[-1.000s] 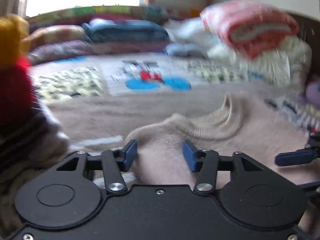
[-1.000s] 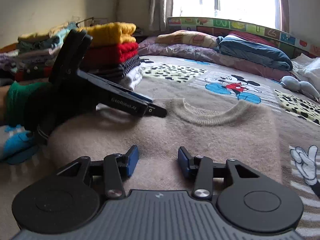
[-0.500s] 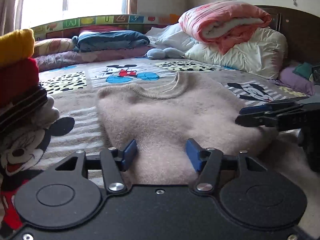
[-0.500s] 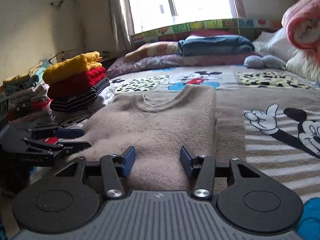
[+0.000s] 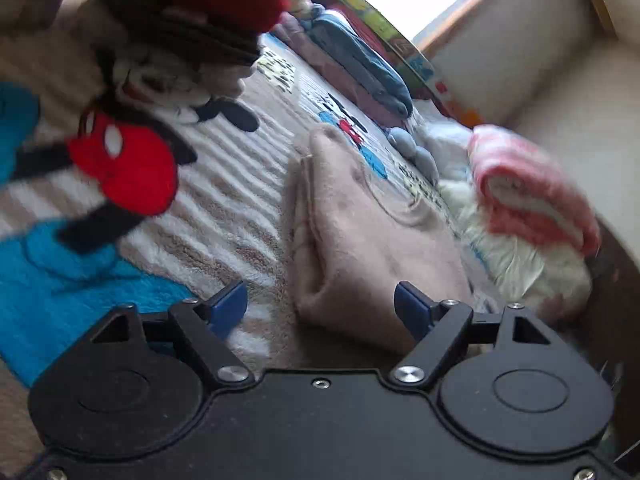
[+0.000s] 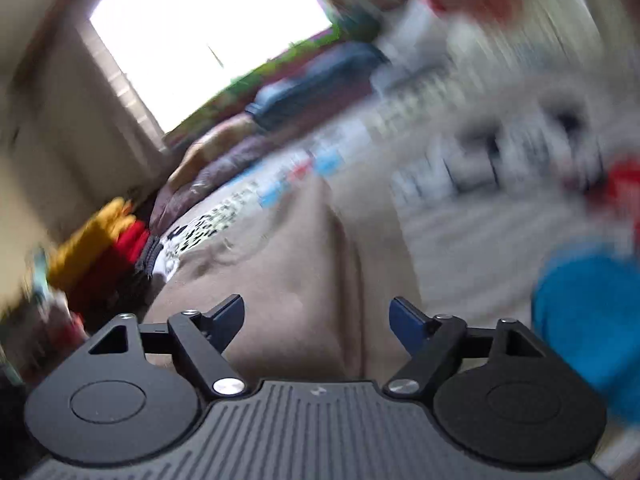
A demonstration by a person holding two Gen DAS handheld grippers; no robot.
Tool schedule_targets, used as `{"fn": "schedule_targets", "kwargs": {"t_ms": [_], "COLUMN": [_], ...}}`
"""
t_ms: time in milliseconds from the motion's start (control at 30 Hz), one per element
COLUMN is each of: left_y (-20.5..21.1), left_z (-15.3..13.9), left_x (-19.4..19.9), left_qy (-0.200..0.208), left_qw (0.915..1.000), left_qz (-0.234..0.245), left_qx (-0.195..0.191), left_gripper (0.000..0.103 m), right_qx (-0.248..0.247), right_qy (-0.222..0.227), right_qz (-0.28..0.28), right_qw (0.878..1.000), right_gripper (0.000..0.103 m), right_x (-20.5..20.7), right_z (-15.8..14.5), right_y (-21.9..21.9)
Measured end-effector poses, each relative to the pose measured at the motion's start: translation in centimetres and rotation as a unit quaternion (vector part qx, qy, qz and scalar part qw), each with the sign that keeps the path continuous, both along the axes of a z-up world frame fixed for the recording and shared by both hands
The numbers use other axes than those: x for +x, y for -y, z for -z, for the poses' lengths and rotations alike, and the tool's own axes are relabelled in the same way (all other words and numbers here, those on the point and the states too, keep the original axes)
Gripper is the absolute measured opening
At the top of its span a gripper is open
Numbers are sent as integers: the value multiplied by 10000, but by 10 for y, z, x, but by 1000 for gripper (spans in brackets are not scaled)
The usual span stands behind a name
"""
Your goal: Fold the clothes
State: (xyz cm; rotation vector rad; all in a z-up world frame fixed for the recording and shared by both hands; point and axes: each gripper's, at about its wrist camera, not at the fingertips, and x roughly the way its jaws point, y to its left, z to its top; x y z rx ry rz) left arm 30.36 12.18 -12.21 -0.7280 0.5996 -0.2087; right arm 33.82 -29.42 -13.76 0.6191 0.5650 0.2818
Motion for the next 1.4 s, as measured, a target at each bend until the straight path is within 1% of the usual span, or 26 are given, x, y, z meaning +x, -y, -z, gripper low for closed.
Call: {"fn": "schedule_targets", "kwargs": {"t_ms": [33, 67, 133, 167, 200, 233, 267, 300, 333, 367, 433, 533, 633, 867, 1000, 1133, 1167, 1200, 1233, 1267, 1300, 1333, 1367, 1400], "left_y": [1, 3, 9, 11, 13, 15, 15, 14, 13, 11, 6, 0, -5, -16, -17, -18, -19, -20, -24, -27, -29, -30, -32, -33], "left_z": [3, 4, 6, 7, 7, 8, 10, 11, 10, 9, 5, -1, -4, -14, -16, -13, -11, -10, -11, -13, -14, -13, -12, -11], "left_x": [4, 10, 21, 25, 28, 30, 30, 28, 23, 17, 3, -27, -64, -151, -198, -238, -245, -250, -253, -255, -256, -252, -249, -245], "left_qy": [17, 29, 42, 17, -6, -26, -40, -44, -35, -50, -75, -120, -178, -314, -382, -487, -542, -570, -537, -505, -473, -443, -413, -384], "left_qw": [9999, 9999, 9997, 9997, 9998, 9998, 9997, 9996, 9994, 9989, 9983, 9978, 9974, 9965, 9962, 9958, 9955, 9954, 9958, 9962, 9964, 9965, 9966, 9967], "left_qz": [-5, 26, 70, 44, 21, 4, 0, -22, -88, -151, -210, -242, -271, -340, -388, -384, -356, -346, -377, -409, -426, -411, -396, -381], "left_qx": [-118, -150, -212, -223, -197, -194, -243, -285, -335, -431, -543, -612, -636, -692, -682, -679, -695, -691, -640, -588, -557, -574, -592, -609], "left_gripper": [82, 82, 82, 77, 69, 57, 47, 40, 38, 35, 34, 33, 33, 33, 33, 33, 35, 39, 41, 49, 64, 70, 74, 74], "right_qx": [76, 132, 406, 586, 765, 894, 911, 937, 995, 1079, 1276, 1330, 1444, 1679, 1717, 1619, 1592, 1548, 1476, 1417, 1358, 1299, 1239, 1180], "right_qy": [-83, -137, -299, -393, -487, -565, -608, -647, -686, -740, -839, -830, -779, -821, -860, -896, -911, -932, -931, -857, -782, -708, -634, -559], "right_qz": [-42, -98, -89, -53, -16, 9, 10, 17, 39, 56, 100, 77, -41, -317, -511, -779, -864, -944, -985, -967, -949, -930, -912, -894], "right_qw": [9999, 9998, 9987, 9975, 9959, 9944, 9940, 9935, 9927, 9914, 9882, 9876, 9864, 9819, 9801, 9796, 9792, 9790, 9797, 9814, 9831, 9846, 9861, 9874], "right_gripper": [78, 77, 72, 66, 60, 59, 55, 53, 52, 48, 43, 40, 39, 39, 39, 39, 39, 39, 39, 39, 42, 42, 42, 46], "right_x": [2, 4, 9, 12, 14, 18, 21, 24, 24, 23, 18, 1, -27, -116, -163, -203, -213, -222, -230, -236, -241, -246, -252, -257], "right_z": [4, 5, 9, 12, 14, 16, 18, 20, 20, 20, 18, 9, 5, 13, 16, 11, 11, 10, 9, 7, 5, 2, 0, -3], "right_y": [0, -2, -2, -1, 0, -1, -3, -4, -5, -6, -5, -7, -11, -7, -5, -4, -3, -2, -1, 2, 5, 8, 11, 14]}}
